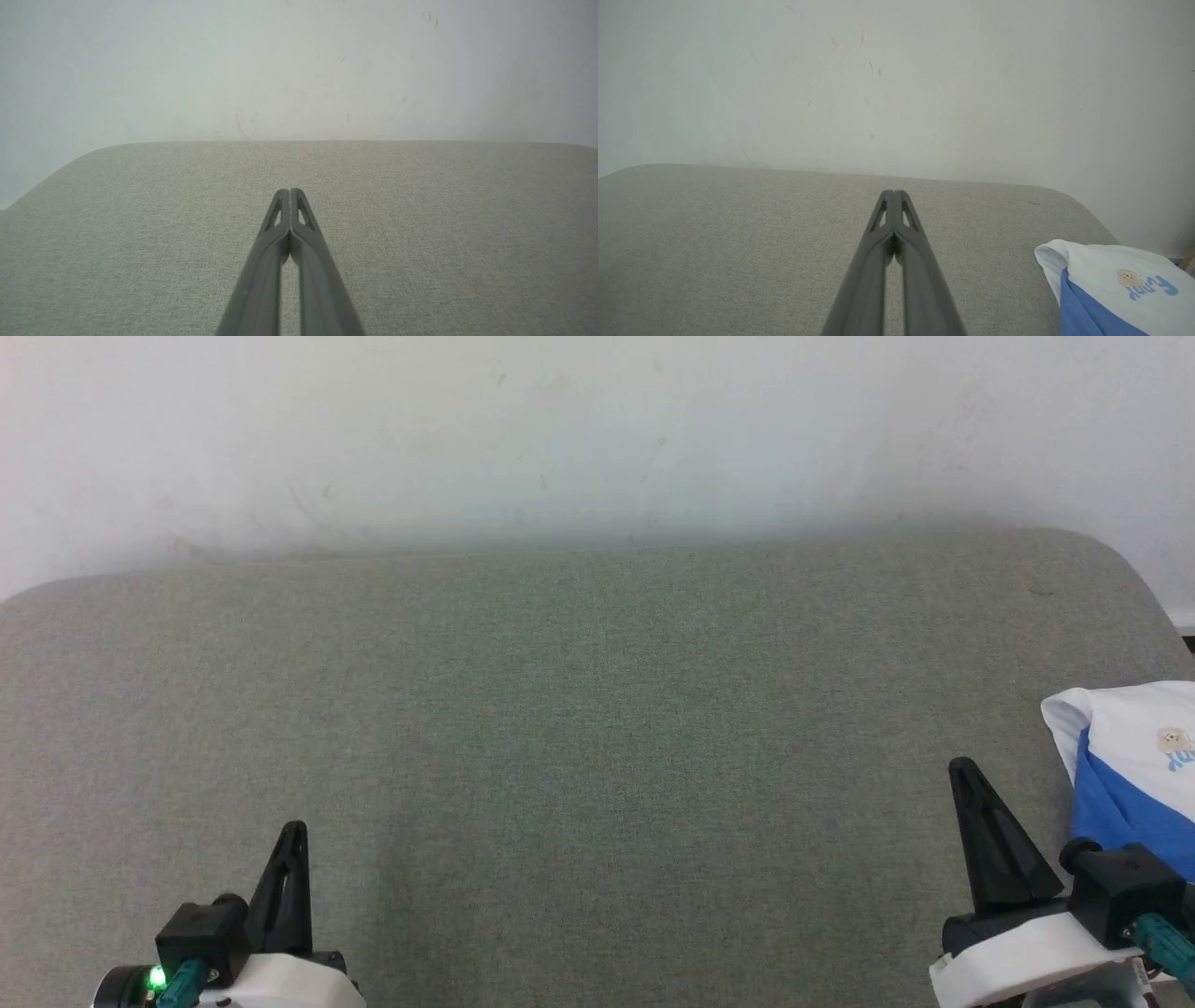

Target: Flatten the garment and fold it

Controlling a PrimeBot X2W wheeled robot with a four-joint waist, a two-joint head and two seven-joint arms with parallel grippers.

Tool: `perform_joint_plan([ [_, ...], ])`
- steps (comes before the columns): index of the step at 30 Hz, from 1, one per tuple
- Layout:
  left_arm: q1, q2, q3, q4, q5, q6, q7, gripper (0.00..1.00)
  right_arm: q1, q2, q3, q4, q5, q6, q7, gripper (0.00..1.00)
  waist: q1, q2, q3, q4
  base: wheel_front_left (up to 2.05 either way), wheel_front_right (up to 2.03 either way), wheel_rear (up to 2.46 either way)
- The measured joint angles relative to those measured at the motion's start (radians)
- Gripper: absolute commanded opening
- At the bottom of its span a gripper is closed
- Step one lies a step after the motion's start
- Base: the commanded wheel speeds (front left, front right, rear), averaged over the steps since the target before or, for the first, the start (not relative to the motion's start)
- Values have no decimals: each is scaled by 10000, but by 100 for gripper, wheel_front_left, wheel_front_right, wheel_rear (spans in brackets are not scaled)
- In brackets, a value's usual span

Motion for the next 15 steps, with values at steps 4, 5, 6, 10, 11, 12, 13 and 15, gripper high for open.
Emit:
perform_joint_plan([
  [4,0,-25,0,-19,2,0,88,0,-2,0,0,31,0,0,6,0,0,0,-10,10,0,0,0],
  [5,0,-40,0,-33,4,0,98,0,-3,0,2,40,-2,0,12,0,0,0,-12,13,0,0,0],
  [6,0,-54,-2,-46,8,0,102,0,-5,0,4,50,-2,0,12,0,0,0,-14,16,0,0,0],
  [10,-1,-82,-2,-96,81,0,190,0,-27,0,2,104,-6,0,21,0,0,0,-24,27,0,0,0],
  [11,-2,-86,-2,-113,84,0,219,0,-43,0,4,115,-13,0,56,0,0,1,-26,29,0,0,0],
  [12,-3,-94,-2,-125,94,0,238,0,-46,0,4,128,-17,0,58,0,0,1,-28,32,0,0,0],
  [13,-5,-105,-2,-138,98,0,270,0,-46,0,4,150,-21,0,59,0,0,1,-31,35,0,0,0],
  [15,-8,-123,-6,-165,109,0,311,0,-49,0,4,174,-48,0,81,0,0,0,-35,39,0,0,0],
])
